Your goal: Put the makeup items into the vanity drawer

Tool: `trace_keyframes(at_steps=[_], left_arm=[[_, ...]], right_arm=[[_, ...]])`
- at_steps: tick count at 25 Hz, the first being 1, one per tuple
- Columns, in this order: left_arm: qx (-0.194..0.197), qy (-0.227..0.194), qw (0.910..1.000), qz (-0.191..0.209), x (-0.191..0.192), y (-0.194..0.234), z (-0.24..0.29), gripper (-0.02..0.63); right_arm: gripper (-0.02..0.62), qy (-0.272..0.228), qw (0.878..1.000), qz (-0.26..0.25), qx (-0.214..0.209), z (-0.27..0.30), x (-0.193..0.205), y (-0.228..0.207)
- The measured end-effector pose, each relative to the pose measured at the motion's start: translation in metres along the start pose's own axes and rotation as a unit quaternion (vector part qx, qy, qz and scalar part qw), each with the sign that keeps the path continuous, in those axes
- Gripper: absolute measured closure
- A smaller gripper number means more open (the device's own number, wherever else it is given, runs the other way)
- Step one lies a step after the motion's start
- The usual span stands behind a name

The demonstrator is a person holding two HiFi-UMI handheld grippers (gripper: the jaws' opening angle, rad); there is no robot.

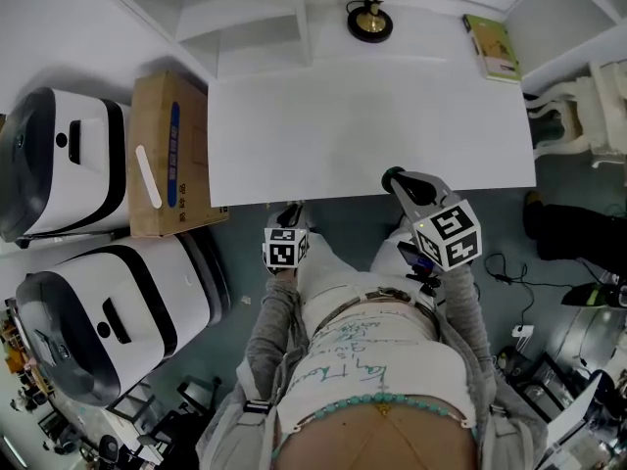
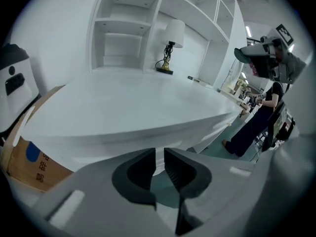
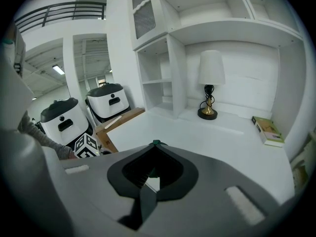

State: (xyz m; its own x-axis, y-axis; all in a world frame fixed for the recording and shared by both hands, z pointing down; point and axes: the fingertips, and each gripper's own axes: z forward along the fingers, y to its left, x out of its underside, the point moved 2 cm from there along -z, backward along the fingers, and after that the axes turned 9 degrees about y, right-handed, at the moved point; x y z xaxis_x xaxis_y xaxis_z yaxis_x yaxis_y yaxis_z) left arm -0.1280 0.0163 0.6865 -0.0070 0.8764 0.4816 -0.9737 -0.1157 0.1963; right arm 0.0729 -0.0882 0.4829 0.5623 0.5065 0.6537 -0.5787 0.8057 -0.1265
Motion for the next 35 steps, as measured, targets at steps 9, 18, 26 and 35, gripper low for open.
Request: trace_keyframes(at_steps=[9,18,26,35], left_arm=[[-0.016,0.039,0.9991,-0.008,0.016,0.019,0.025,0.529],[-0.050,0.077,0.9951,-0.037,0.032,0.043,0.043,0.483],[-0.059,0.105,0.9909,-0.059,0.036,0.056,0.064,0.474],[-0.054,0.133,0.9884,-0.050,0.040,0.057,0.075,0.474]], right_arm=[[0.566,0.010,1.000,0.013,0.012,-0.001,0.005,-0.006],[0.566,0.018,0.999,0.024,0.023,-0.004,0.011,-0.009],[0.566,0.027,0.998,0.036,0.032,-0.006,0.018,-0.016],[0.566,0.039,0.998,0.037,0.034,-0.004,0.024,-0.018]])
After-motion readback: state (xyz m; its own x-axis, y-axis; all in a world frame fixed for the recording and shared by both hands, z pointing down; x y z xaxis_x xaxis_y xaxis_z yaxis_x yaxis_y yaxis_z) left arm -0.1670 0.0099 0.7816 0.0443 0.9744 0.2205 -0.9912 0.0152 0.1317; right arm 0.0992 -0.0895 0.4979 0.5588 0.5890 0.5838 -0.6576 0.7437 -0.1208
